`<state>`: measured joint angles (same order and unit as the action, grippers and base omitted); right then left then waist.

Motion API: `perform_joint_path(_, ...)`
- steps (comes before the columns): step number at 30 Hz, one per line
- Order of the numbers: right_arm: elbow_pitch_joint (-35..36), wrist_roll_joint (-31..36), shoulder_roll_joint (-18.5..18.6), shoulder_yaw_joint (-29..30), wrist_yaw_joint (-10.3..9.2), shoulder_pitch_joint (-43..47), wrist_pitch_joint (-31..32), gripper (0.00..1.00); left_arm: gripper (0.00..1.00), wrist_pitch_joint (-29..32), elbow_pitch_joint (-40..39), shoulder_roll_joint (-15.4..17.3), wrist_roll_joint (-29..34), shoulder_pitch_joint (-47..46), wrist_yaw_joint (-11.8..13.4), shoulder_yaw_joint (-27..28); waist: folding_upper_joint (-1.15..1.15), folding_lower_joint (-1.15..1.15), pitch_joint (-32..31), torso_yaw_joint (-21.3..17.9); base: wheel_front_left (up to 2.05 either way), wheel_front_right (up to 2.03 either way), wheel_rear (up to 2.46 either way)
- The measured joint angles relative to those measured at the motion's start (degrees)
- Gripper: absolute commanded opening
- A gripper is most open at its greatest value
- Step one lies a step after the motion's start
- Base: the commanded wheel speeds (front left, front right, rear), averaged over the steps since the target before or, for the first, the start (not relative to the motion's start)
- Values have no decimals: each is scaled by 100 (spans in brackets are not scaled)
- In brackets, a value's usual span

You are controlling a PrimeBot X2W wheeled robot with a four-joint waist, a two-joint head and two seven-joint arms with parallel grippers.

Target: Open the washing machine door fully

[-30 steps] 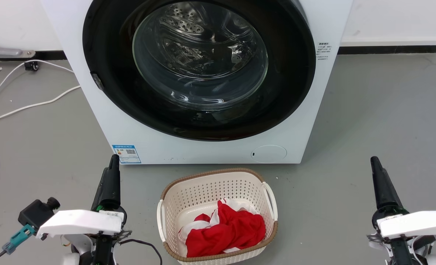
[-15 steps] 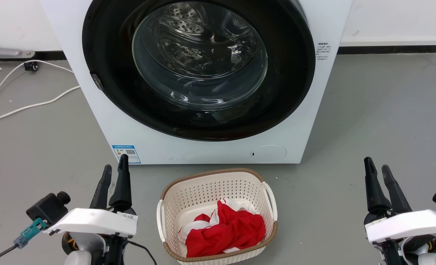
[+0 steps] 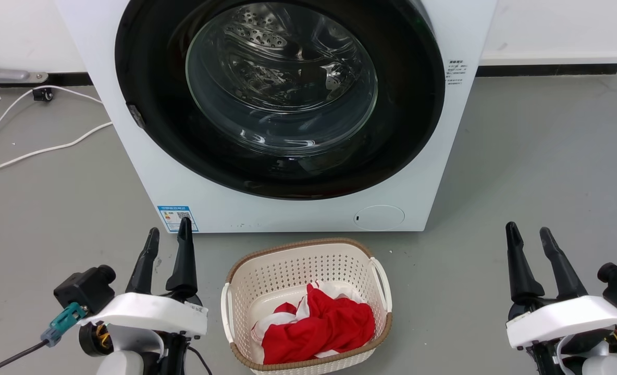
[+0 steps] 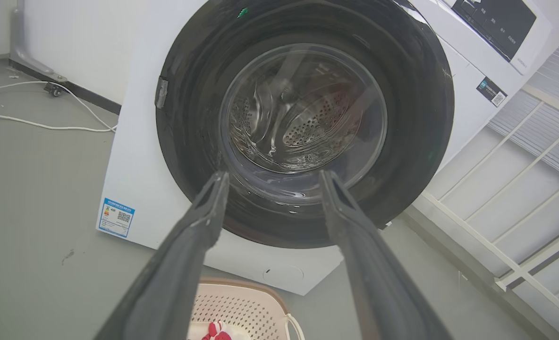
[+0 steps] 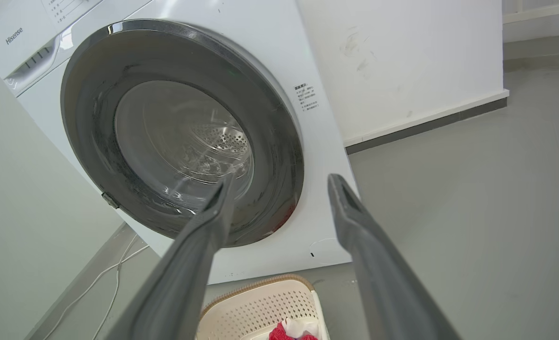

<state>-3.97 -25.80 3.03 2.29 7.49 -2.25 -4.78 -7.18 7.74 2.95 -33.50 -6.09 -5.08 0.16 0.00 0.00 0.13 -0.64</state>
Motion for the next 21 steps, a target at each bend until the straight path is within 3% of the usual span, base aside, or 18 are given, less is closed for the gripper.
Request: perform_joint_path(21, 192, 1586, -4, -41, 1, 108, 74, 100, 100, -327, 64, 177, 1462, -20, 233, -400, 0, 0, -22, -11, 0, 0, 0)
